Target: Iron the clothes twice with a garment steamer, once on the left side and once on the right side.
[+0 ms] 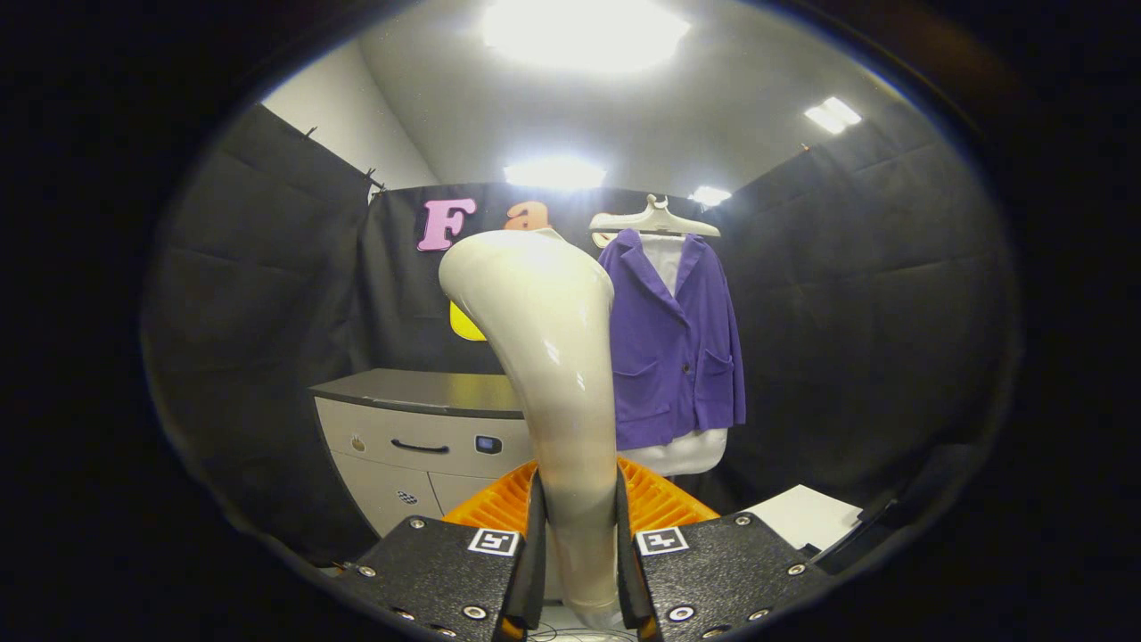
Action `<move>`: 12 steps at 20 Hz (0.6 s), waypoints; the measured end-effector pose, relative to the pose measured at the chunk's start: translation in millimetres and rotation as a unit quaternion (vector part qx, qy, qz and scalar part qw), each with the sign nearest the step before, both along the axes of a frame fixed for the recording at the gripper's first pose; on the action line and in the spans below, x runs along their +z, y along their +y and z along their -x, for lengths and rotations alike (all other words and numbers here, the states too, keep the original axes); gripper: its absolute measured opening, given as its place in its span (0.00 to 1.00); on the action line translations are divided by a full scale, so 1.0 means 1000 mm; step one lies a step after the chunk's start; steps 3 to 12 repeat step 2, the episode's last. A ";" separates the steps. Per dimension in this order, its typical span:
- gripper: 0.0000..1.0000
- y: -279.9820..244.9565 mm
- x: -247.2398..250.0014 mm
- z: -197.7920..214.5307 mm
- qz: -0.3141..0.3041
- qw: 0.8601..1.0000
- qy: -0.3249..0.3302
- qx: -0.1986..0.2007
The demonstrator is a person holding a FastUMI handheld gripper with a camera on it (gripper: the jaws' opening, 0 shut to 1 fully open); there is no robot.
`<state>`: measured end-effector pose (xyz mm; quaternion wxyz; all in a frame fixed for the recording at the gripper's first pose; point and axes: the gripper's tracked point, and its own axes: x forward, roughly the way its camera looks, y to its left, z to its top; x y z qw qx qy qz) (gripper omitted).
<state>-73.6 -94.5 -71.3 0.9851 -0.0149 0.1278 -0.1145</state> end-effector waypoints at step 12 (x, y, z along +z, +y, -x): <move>0.33 -0.002 -0.002 0.000 -0.001 1.000 0.003 0.000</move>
